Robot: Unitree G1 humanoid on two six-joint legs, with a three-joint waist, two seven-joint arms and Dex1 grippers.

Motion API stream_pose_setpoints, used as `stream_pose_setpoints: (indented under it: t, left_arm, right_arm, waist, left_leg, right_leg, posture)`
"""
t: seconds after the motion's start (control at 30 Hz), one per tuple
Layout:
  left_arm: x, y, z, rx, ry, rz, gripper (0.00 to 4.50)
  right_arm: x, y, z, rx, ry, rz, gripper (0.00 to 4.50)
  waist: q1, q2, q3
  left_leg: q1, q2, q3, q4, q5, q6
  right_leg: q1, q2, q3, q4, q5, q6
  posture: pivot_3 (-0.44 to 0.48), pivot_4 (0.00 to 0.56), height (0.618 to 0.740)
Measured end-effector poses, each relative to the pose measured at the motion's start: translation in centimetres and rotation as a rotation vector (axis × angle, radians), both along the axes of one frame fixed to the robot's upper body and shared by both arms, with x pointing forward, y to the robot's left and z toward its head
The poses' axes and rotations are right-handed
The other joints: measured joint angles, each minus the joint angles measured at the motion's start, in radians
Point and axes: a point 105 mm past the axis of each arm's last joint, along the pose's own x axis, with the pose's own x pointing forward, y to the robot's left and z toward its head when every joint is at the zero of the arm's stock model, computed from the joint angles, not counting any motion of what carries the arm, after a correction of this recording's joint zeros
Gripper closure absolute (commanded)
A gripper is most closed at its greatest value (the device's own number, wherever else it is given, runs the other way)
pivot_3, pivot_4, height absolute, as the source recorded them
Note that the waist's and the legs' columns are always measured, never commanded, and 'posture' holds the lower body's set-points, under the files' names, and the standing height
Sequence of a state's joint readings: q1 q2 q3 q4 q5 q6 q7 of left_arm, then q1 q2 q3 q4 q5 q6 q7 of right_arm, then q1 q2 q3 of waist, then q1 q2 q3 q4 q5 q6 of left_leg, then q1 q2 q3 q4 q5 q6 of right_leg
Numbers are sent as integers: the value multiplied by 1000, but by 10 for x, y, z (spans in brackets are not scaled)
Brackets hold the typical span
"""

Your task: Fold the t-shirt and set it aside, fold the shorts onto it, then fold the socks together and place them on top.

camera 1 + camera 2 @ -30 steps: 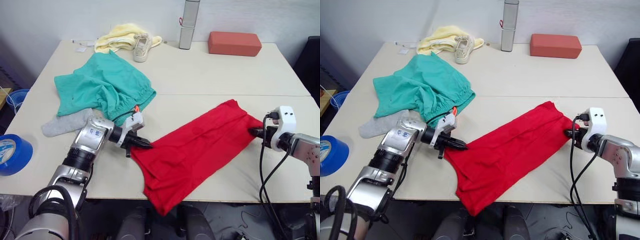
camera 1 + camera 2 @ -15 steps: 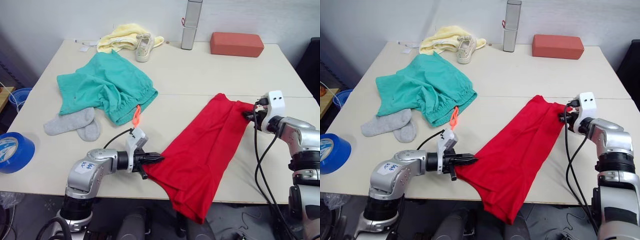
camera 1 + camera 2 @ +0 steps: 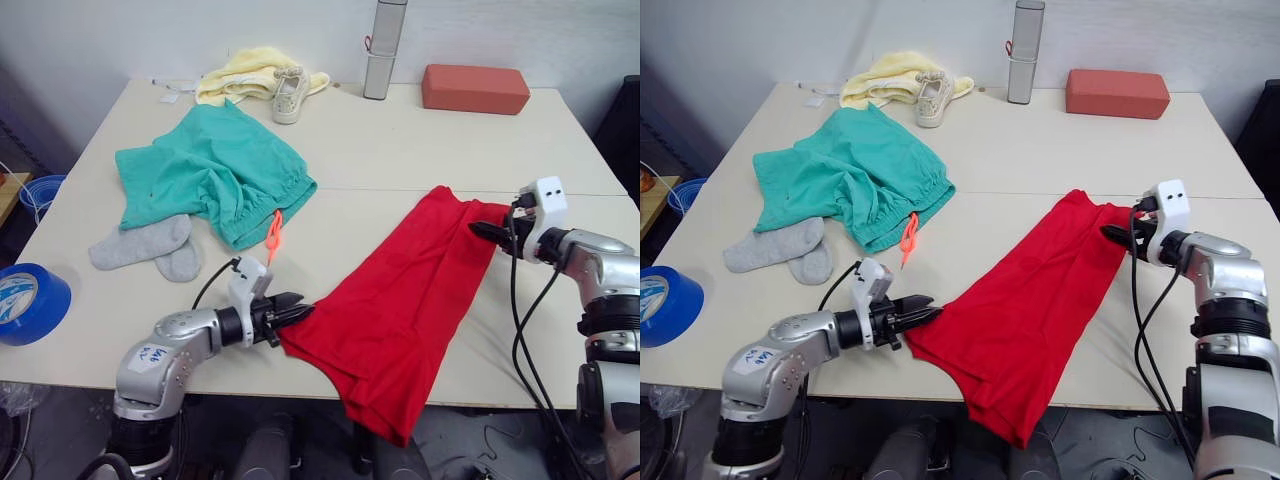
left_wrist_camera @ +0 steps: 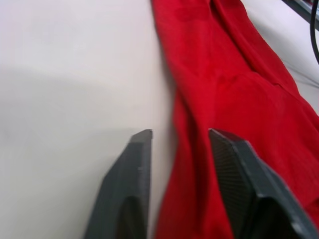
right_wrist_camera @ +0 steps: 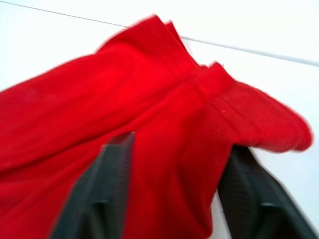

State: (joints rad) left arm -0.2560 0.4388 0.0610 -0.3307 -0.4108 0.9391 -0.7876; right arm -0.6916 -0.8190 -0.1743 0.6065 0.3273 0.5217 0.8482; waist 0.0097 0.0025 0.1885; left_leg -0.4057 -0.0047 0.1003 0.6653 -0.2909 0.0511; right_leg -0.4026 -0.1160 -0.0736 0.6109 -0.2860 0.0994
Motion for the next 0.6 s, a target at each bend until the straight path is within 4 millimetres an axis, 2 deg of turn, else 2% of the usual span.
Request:
stream_pose_setpoints:
  t: [0.1, 0.17, 0.23, 0.37, 0.47, 0.6]
  left_arm:
    - [12, 13, 17, 10, -7, -56, 632]
    - [21, 14, 31, 16, -24, -101, 20]
    - [28, 8, 45, 18, -45, -157, 20]
    - [40, -15, 60, 24, -52, -249, 20]
    - [54, -35, 55, 75, -16, -269, 20]
    - [65, -70, 47, 78, 31, -322, 20]
  right_arm:
    - [-31, -19, 11, 3, 35, -2, 0]
    - [-58, -11, 3, 24, 128, 64, 0]
    - [-87, 6, -11, 59, 234, 146, 0]
    - [-118, 34, -9, 105, 311, 232, 0]
    - [-140, 50, -7, 108, 368, 256, 0]
    - [-171, 72, -24, 151, 498, 278, 0]
  waist:
    - [5, 0, 0]
    - [8, 0, 0]
    - [8, 0, 0]
    - [6, 1, 0]
    - [13, 1, 0]
    - [25, -1, 0]
  left_leg:
    - [0, 0, -1, 0, -1, 0]
    - [0, 1, -2, -1, -1, 0]
    - [0, 1, -2, -1, -1, 0]
    - [1, 1, -1, -1, -1, 0]
    - [1, 0, -1, -1, -1, 0]
    - [-1, 0, -4, -1, 0, 1]
  right_leg:
    - [0, 0, 0, -1, 0, 0]
    - [1, 0, 0, -2, 0, 0]
    - [1, 0, 0, -2, 0, 0]
    - [1, 0, 0, 0, 0, 0]
    - [1, 0, 0, 0, 0, 0]
    - [1, -1, -1, -2, 0, 0]
  posture:
    - [0, 150, 740]
    - [0, 150, 740]
    - [0, 150, 740]
    - [0, 150, 740]
    - [0, 150, 740]
    - [0, 150, 740]
